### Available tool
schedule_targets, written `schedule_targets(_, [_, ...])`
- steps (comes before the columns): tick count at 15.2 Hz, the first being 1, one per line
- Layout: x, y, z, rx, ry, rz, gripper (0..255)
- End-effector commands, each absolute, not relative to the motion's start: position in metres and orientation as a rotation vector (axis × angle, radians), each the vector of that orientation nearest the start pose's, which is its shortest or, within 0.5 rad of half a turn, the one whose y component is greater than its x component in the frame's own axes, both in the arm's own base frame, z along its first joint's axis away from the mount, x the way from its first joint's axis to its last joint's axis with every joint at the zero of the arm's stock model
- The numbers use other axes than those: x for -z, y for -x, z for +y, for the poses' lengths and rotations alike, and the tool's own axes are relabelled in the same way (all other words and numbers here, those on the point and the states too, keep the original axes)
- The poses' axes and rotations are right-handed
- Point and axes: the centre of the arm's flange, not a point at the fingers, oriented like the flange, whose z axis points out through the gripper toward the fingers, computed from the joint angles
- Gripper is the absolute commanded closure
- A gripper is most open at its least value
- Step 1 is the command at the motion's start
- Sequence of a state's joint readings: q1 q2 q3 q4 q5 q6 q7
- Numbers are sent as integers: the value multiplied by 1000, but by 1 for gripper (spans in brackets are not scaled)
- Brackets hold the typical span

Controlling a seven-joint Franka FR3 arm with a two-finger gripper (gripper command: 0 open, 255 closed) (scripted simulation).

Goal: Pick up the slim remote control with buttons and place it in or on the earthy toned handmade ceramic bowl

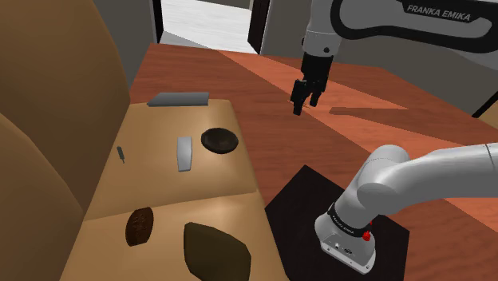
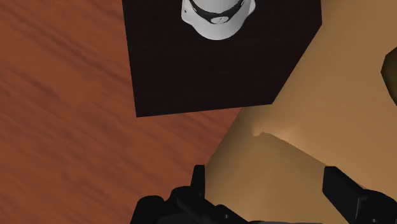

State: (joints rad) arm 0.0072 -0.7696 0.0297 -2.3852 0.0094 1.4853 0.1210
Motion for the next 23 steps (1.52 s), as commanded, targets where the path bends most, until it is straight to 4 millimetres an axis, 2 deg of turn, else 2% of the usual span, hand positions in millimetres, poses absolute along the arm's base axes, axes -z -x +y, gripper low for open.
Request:
schedule_targets(1, [-565, -300, 14, -204, 3152, 148, 0])
schedule_targets(12, [-476, -385, 88, -157, 3150, 382, 0])
schedule_targets(23, [-389, -482, 145, -109, 3128, 616, 0])
